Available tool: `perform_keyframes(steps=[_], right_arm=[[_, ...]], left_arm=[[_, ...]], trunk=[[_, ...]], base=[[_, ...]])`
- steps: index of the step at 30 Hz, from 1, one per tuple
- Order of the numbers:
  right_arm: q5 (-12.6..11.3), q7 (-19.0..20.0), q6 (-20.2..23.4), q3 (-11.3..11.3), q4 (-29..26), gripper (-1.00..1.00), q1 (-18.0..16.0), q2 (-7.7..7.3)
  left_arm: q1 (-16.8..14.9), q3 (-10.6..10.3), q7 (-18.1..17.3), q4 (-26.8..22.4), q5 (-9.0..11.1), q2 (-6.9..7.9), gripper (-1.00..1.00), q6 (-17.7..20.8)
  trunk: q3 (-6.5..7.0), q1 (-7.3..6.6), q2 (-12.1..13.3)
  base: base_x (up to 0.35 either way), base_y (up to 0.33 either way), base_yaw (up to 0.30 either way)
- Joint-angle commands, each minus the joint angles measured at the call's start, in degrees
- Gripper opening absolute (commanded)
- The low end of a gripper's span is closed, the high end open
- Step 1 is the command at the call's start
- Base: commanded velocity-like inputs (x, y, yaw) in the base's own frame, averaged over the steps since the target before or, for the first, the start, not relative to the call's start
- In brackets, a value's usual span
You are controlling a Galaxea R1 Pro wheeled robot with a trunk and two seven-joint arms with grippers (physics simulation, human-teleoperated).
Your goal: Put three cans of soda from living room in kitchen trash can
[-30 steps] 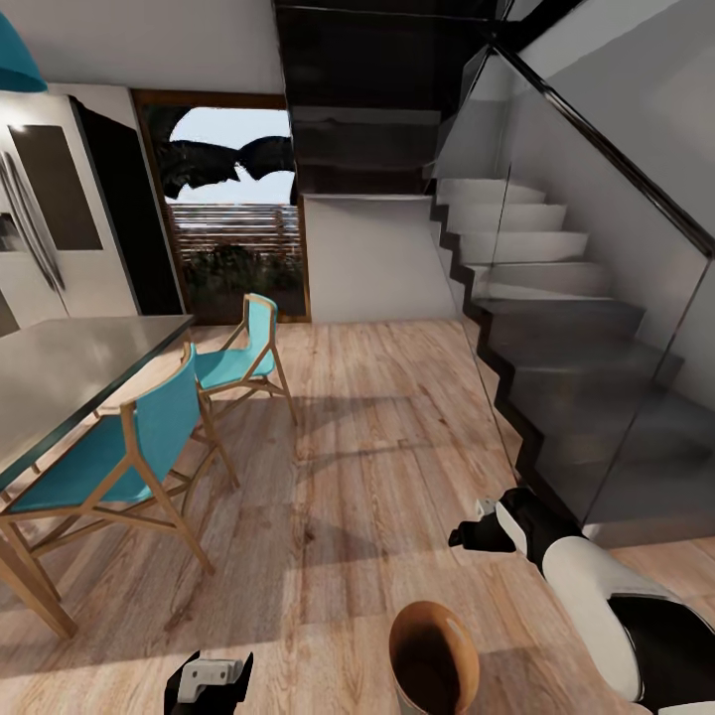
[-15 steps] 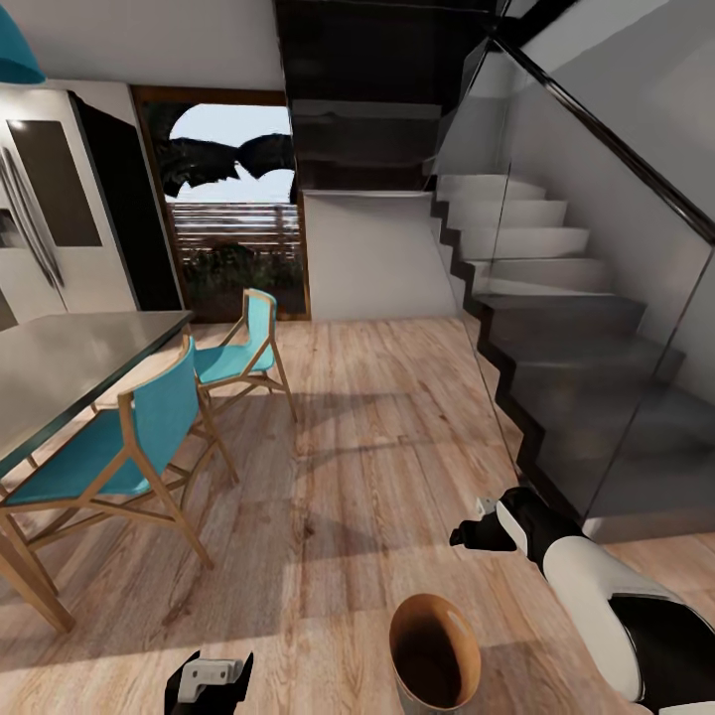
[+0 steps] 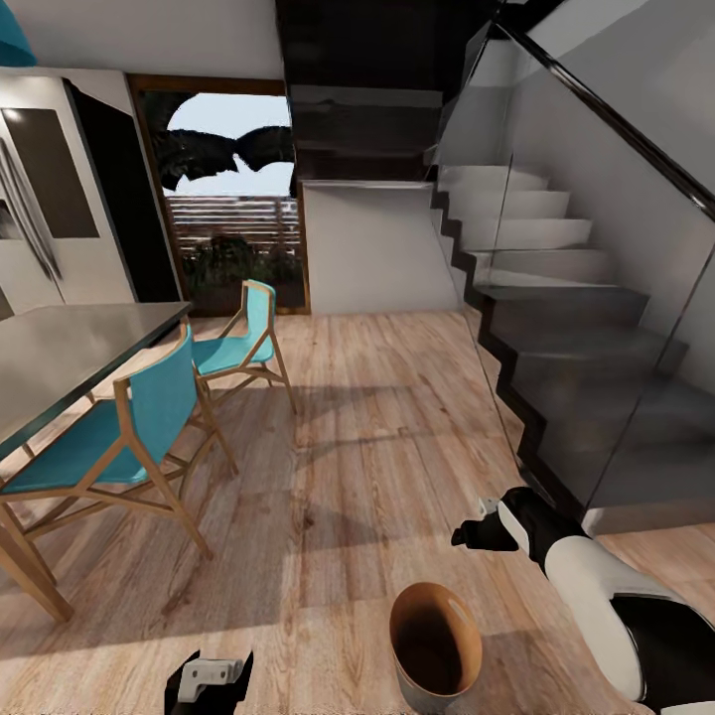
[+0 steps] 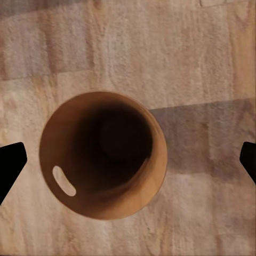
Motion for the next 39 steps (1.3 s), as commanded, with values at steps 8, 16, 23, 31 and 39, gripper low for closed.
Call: perform_keyframes(steps=[8, 16, 23, 31, 39], right_arm=[[0.0, 0.0, 0.1, 0.0, 0.0, 1.0, 0.0, -0.04], [0.1, 0.0, 0.2, 0.0, 0.0, 1.0, 0.0, -0.05], [0.1, 0.0, 0.1, 0.0, 0.0, 1.0, 0.0, -0.05], [0.1, 0.0, 0.0, 0.1, 0.0, 1.0, 0.0, -0.21], [0.2, 0.2, -0.1, 0.1, -0.1, 1.0, -0.1, -1.65]], left_arm=[[0.0, 0.0, 0.0, 0.0, 0.0, -0.01, 1.0, 0.0], [0.0, 0.0, 0.0, 0.0, 0.0, -0.03, 1.0, 0.0], [0.0, 0.0, 0.0, 0.1, 0.0, -0.04, 1.0, 0.0], [0.0, 0.0, 0.0, 0.1, 0.0, -0.04, 1.0, 0.0], [0.0, 0.0, 0.0, 0.0, 0.0, -0.04, 1.0, 0.0]], trunk=[[-2.06, 1.76, -3.2], [-4.15, 3.52, -6.4], [-5.99, 5.06, -9.2], [-8.09, 6.81, -12.4], [-10.2, 8.57, -15.7]], base=[[0.0, 0.0, 0.0], [0.0, 0.0, 0.0], [0.0, 0.0, 0.0], [0.0, 0.0, 0.0], [0.0, 0.0, 0.0]])
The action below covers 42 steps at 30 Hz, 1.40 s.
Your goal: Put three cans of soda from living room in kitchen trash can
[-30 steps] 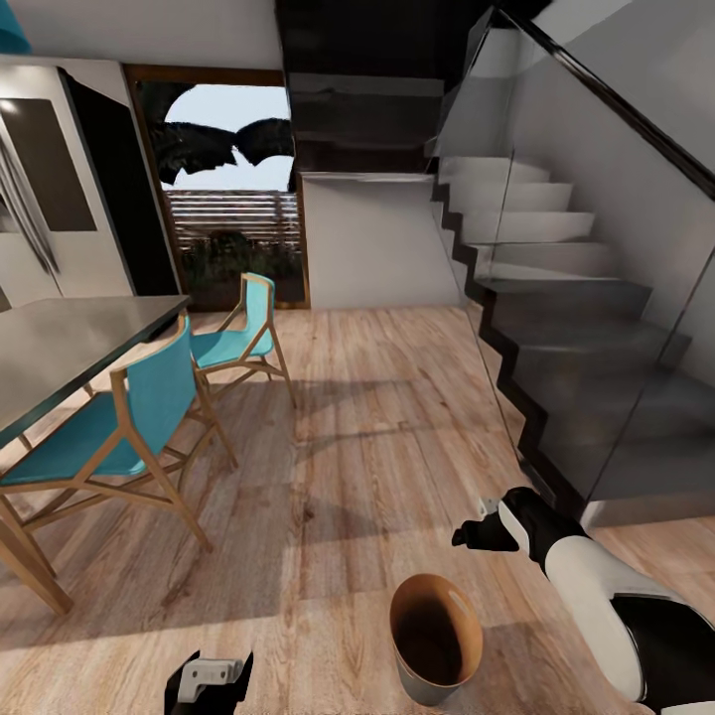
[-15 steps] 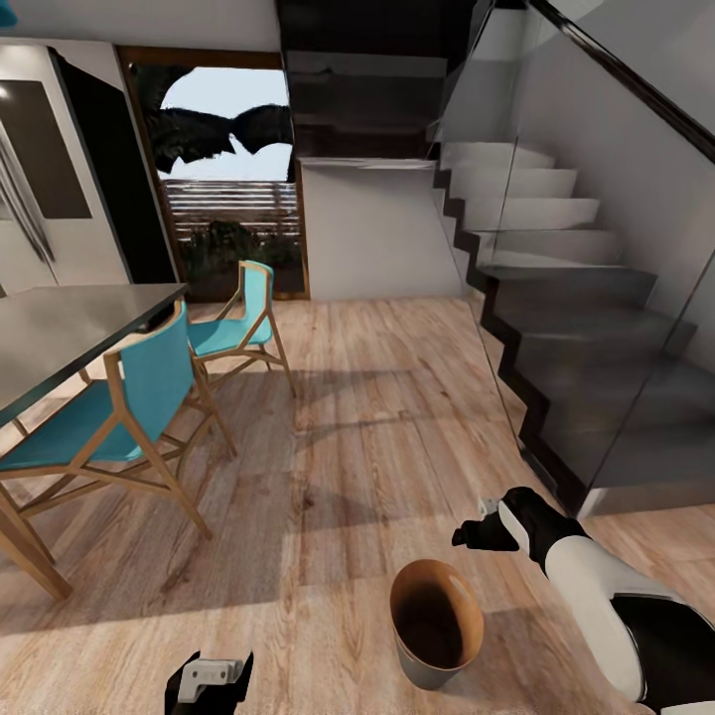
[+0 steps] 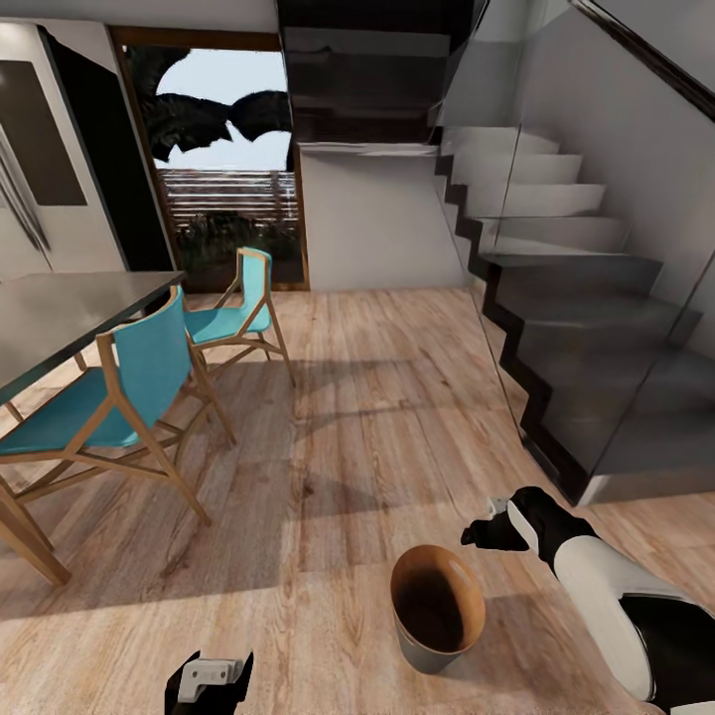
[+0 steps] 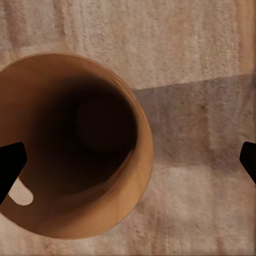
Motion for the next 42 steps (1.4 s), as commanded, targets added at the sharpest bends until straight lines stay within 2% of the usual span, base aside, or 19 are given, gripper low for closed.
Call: perform_keyframes(steps=[1, 17, 42], right_arm=[[0.0, 0.0, 0.0, 0.0, 0.0, 1.0, 0.0, -0.22], [0.0, 0.0, -0.1, 0.0, 0.0, 1.0, 0.1, -0.54], [0.0, 0.0, -0.1, 0.0, 0.0, 1.0, 0.1, -0.51]], left_arm=[[0.0, 0.0, 0.0, 0.0, 0.0, 0.0, 1.0, 0.0], [0.0, 0.0, 0.0, 0.0, 0.0, 0.0, 1.0, 0.0], [0.0, 0.0, 0.0, 0.2, 0.0, 0.0, 1.0, 0.0]], trunk=[[-0.09, 0.0, 0.0], [-0.82, 0.0, 0.0], [-7.31, 5.5, -10.0]], base=[[0.0, 0.0, 0.0], [0.0, 0.0, 0.0], [0.0, 0.0, 0.0]])
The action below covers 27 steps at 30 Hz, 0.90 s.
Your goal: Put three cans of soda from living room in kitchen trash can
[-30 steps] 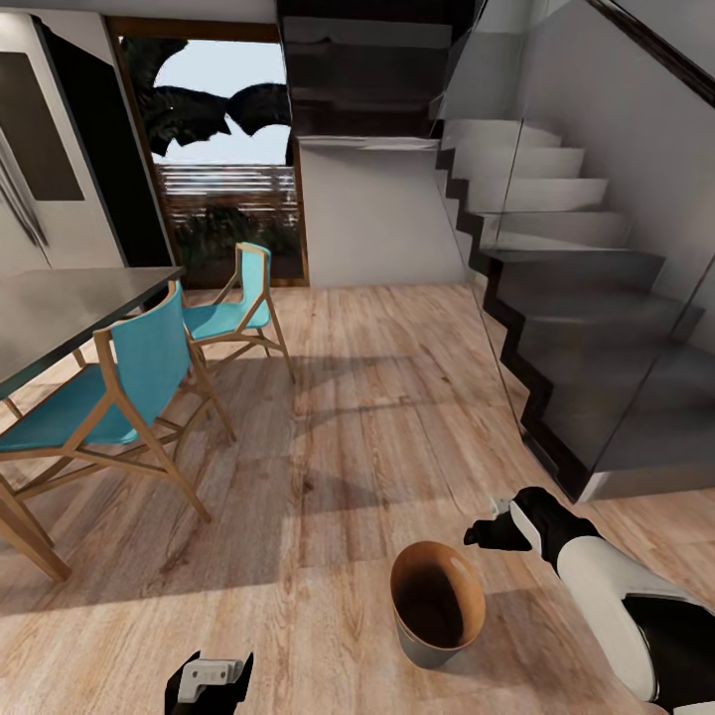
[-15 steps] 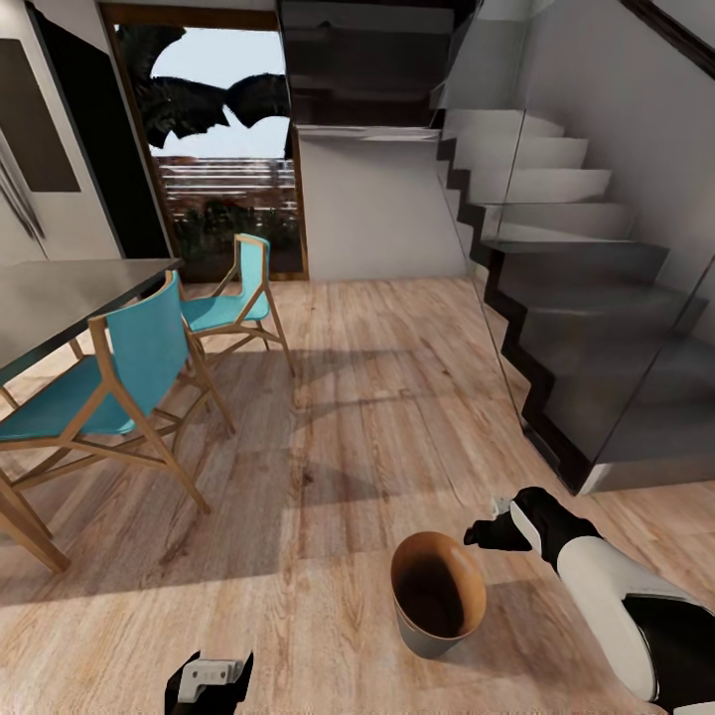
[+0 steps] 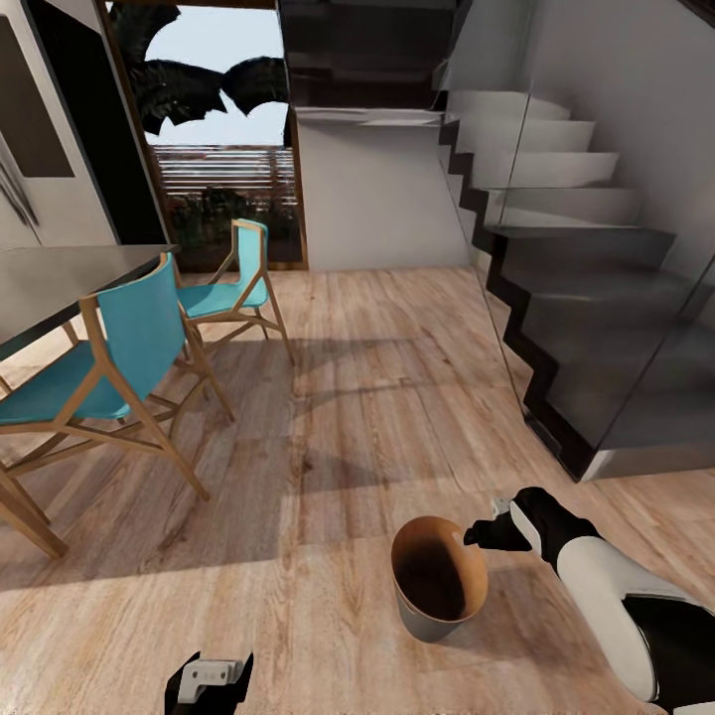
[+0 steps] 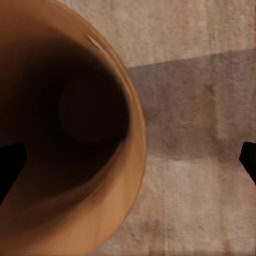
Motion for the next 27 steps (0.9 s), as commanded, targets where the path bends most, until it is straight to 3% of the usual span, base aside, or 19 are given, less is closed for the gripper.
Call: perform_keyframes(steps=[1, 4, 17, 21, 27], right_arm=[[0.0, 0.0, 0.0, 0.0, 0.0, 1.0, 0.0, 0.0], [0.0, 0.0, 0.0, 0.0, 0.0, 1.0, 0.0, 0.03], [0.0, 0.0, -0.1, 0.0, 0.0, 1.0, 0.0, 0.14], [0.0, 0.1, 0.0, 0.0, 0.0, 1.0, 0.0, 0.16], [0.0, 0.1, -0.1, 0.0, 0.0, 1.0, 0.0, 0.17]], left_arm=[[0.0, 0.0, 0.0, 0.0, 0.0, 0.0, 1.0, 0.0], [0.0, 0.0, 0.0, 0.0, 0.0, 0.0, 1.0, 0.0], [0.0, 0.0, 0.1, 0.4, 0.0, 0.0, 1.0, 0.0], [0.0, 0.0, 0.2, 0.4, 0.0, 0.0, 1.0, 0.0], [0.0, 0.0, 0.2, 0.5, 0.0, 0.0, 1.0, 0.0]], trunk=[[-0.28, 0.22, -0.4], [-1.08, 0.88, -1.6], [-2.25, 0.88, -1.6], [-3.33, 1.76, -3.2], [-5.2, 1.92, -3.3]], base=[[0.0, 0.0, 0.0], [0.0, 0.0, 0.0], [0.0, 0.0, 0.0], [0.0, 0.0, 0.0], [0.0, 0.0, 0.0]])
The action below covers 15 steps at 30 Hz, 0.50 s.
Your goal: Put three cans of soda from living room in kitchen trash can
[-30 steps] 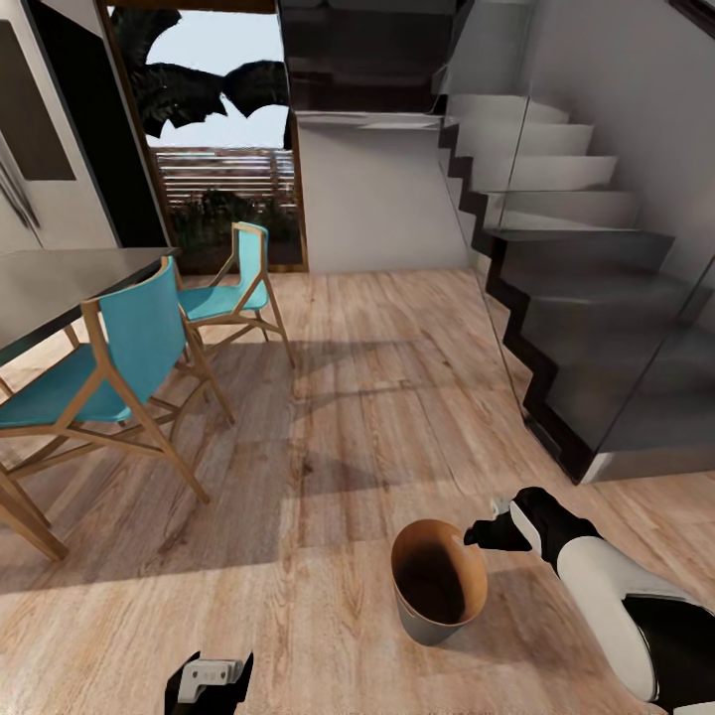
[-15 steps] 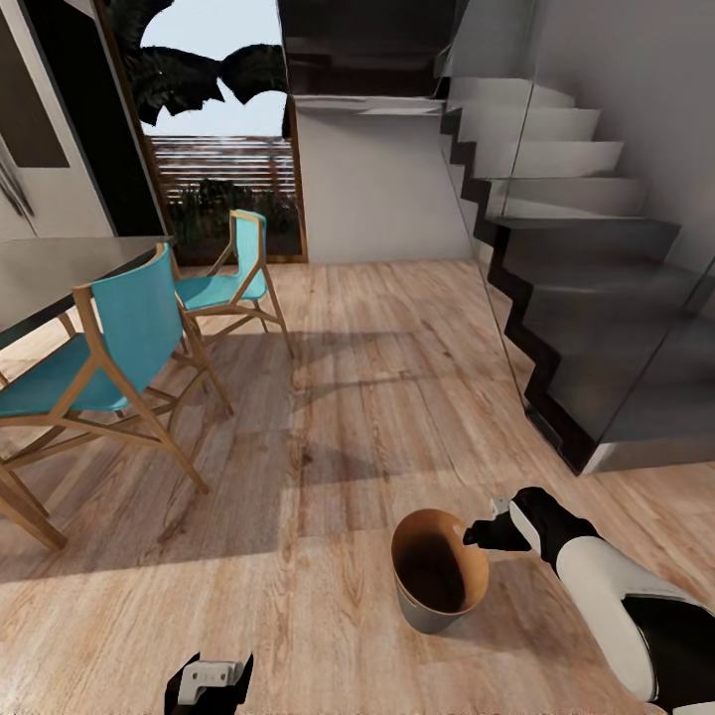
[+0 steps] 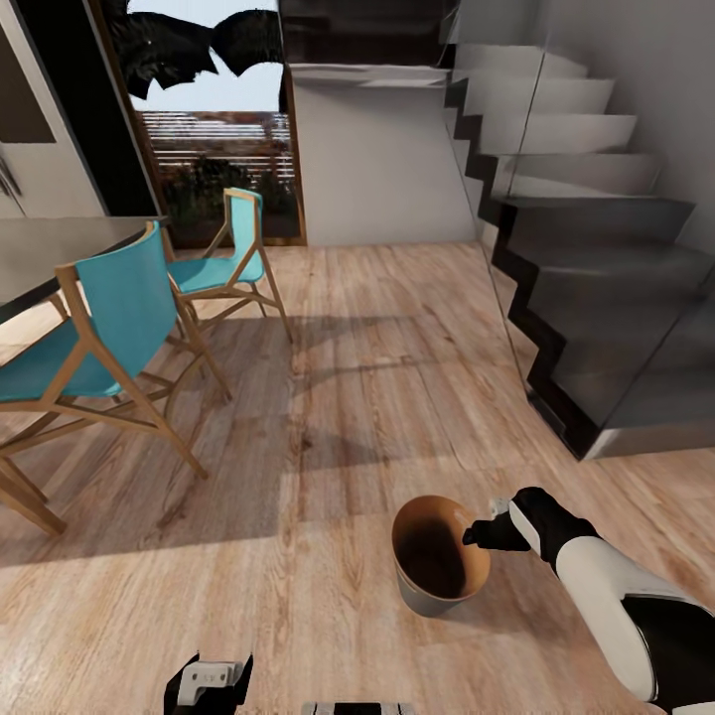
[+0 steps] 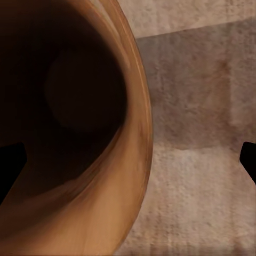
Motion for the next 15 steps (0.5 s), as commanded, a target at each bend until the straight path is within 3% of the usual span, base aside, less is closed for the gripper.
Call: perform_keyframes(steps=[1, 4, 15], right_arm=[[0.0, 0.0, 0.0, 0.0, 0.0, 1.0, 0.0, 0.0], [0.0, 0.0, 0.0, 0.0, 0.0, 1.0, 0.0, 0.04], [0.0, 0.0, 0.0, 0.1, 0.0, 1.0, 0.0, 0.07]], left_arm=[[0.0, 0.0, 0.0, 0.0, 0.0, 0.0, 1.0, 0.0], [0.0, 0.0, 0.0, 0.0, 0.0, 0.0, 1.0, 0.0], [0.0, 0.0, 0.0, 0.0, 0.0, 0.0, 1.0, 0.0]], trunk=[[-0.32, 0.02, 0.0], [-1.26, 0.1, -0.1], [-2.13, 0.1, -0.1]], base=[[0.0, 0.0, 0.0], [0.0, 0.0, 0.0], [0.017, 0.0, 0.0]])
